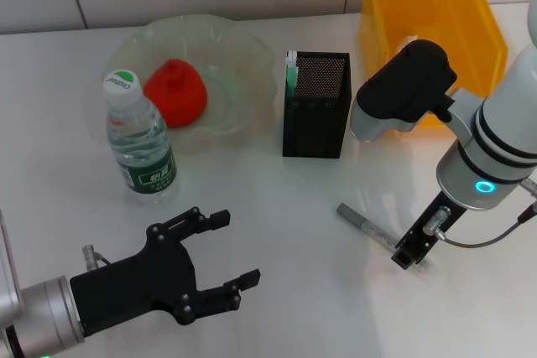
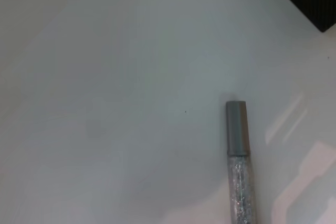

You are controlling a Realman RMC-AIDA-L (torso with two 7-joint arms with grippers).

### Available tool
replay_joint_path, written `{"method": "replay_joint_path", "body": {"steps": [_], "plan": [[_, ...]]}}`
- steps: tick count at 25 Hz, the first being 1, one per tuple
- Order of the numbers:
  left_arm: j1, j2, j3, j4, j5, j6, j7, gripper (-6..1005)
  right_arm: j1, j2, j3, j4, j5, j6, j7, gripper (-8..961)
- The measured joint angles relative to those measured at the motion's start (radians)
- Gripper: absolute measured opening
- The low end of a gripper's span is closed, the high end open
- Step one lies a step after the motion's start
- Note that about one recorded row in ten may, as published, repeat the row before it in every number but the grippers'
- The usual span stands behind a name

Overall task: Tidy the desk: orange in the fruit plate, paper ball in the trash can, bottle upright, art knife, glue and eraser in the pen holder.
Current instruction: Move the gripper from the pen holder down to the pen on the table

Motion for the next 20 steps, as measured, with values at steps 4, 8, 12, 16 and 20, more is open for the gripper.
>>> {"method": "replay_joint_path", "body": {"steps": [4,8,12,16,20], "plan": [[-0.002,0.000,0.000,0.000,-0.001,0.000,0.000,835,0.000,0.000,-0.001,0.000,0.000,0.000,0.000,357],[-0.002,0.000,0.000,0.000,-0.001,0.000,0.000,835,0.000,0.000,-0.001,0.000,0.000,0.001,0.000,313],[-0.004,0.000,0.000,0.000,-0.001,0.000,0.000,835,0.000,0.000,-0.001,0.004,0.008,0.005,-0.003,256],[-0.005,0.000,0.000,0.000,0.000,0.000,0.000,836,0.000,0.000,-0.001,0.013,0.012,0.010,-0.005,239],[-0.005,0.000,0.000,-0.002,0.000,0.000,0.000,835,0.000,0.000,-0.001,0.028,0.025,0.016,-0.008,222]]}}
